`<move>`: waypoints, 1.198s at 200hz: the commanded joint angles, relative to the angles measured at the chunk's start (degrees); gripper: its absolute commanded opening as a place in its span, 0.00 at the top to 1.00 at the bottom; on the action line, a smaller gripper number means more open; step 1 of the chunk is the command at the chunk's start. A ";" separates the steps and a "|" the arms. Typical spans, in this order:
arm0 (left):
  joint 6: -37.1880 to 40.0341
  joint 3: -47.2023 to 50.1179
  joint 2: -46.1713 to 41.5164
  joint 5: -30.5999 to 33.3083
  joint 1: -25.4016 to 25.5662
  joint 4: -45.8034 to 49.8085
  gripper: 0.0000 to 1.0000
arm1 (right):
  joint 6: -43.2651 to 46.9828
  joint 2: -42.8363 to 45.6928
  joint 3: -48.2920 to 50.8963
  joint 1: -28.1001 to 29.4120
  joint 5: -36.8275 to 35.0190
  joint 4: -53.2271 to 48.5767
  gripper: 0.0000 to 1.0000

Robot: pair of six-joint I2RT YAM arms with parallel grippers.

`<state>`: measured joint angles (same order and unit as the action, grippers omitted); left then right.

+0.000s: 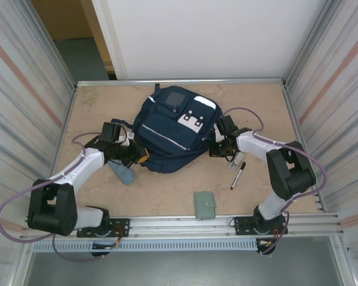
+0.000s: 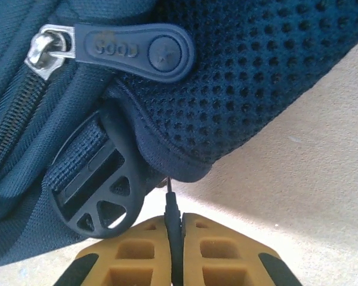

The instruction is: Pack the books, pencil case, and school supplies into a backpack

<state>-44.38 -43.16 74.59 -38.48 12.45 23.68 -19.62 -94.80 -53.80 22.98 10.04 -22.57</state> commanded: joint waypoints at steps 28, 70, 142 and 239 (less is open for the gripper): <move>4.15 -2.57 -2.90 6.32 3.39 8.95 0.92 | 1.20 0.77 -1.14 -2.77 -13.39 -3.66 0.78; -0.09 -6.70 -3.16 15.31 17.89 9.89 0.55 | -1.11 9.62 0.75 -2.94 -13.87 -7.32 0.64; 9.54 -20.83 -1.09 26.03 22.42 15.78 0.33 | -3.75 22.95 0.89 -3.26 -12.86 -9.37 0.60; -1.14 -14.04 12.84 23.83 10.32 1.85 0.31 | -2.56 26.79 3.75 -2.36 -5.30 -8.36 0.58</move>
<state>-44.07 -56.84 84.18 -13.87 22.70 31.48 -22.24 -70.06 -52.31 19.97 2.28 -30.57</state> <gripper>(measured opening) 0.689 0.420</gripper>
